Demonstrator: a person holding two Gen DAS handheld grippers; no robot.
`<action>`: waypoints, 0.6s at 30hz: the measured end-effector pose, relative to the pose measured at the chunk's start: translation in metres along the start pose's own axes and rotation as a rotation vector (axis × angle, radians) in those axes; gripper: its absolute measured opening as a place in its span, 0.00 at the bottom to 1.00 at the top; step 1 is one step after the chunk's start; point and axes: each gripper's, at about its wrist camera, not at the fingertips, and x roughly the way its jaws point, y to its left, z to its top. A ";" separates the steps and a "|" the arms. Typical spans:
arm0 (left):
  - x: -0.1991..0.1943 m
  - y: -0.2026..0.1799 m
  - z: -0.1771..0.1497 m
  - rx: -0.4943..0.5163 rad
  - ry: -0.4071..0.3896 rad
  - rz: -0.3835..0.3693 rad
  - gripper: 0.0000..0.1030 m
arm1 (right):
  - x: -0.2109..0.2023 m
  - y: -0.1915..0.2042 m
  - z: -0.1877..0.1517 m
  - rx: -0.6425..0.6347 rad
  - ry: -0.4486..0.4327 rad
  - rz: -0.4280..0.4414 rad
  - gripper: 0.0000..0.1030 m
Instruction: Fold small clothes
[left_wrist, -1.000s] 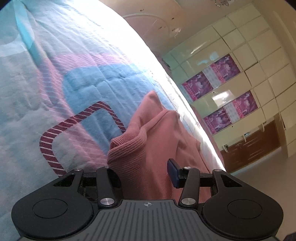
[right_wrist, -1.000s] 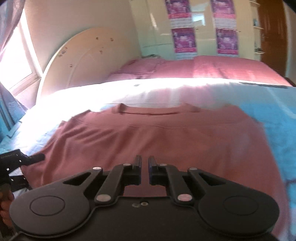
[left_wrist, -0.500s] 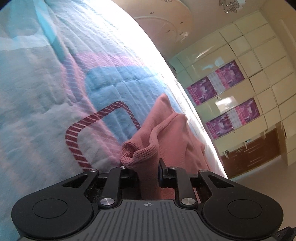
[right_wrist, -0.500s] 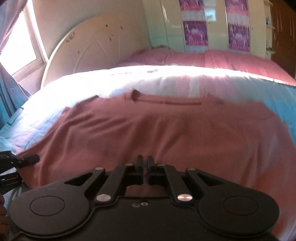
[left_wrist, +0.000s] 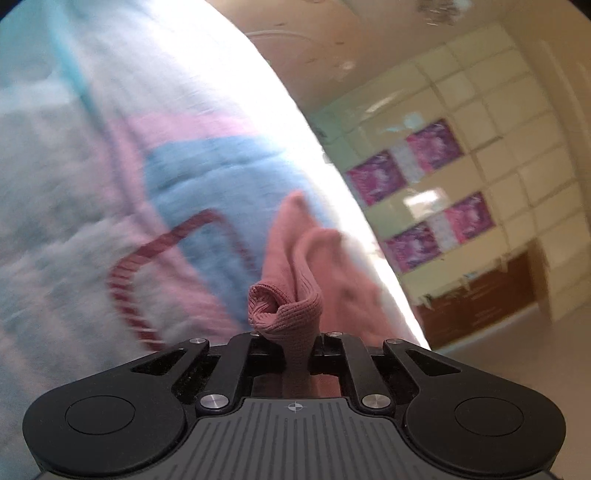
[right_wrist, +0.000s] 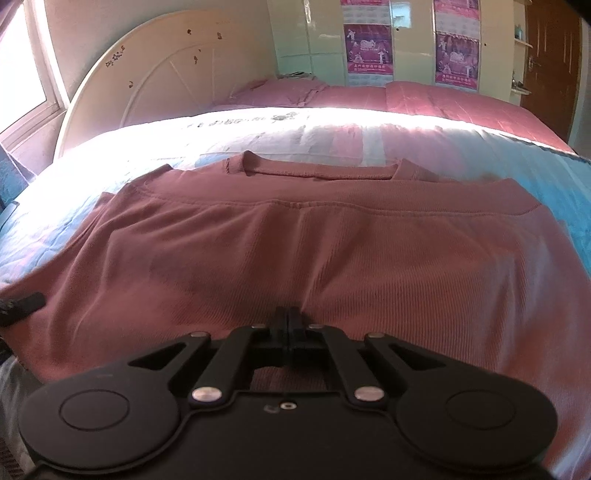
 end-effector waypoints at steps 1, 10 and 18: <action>-0.003 -0.013 0.002 0.039 -0.003 -0.011 0.08 | 0.000 -0.001 0.001 0.009 0.003 0.001 0.00; 0.009 -0.146 -0.015 0.367 0.059 -0.129 0.08 | -0.036 -0.056 0.008 0.284 -0.104 0.104 0.07; 0.070 -0.275 -0.136 0.608 0.270 -0.172 0.08 | -0.118 -0.209 -0.010 0.502 -0.283 0.050 0.10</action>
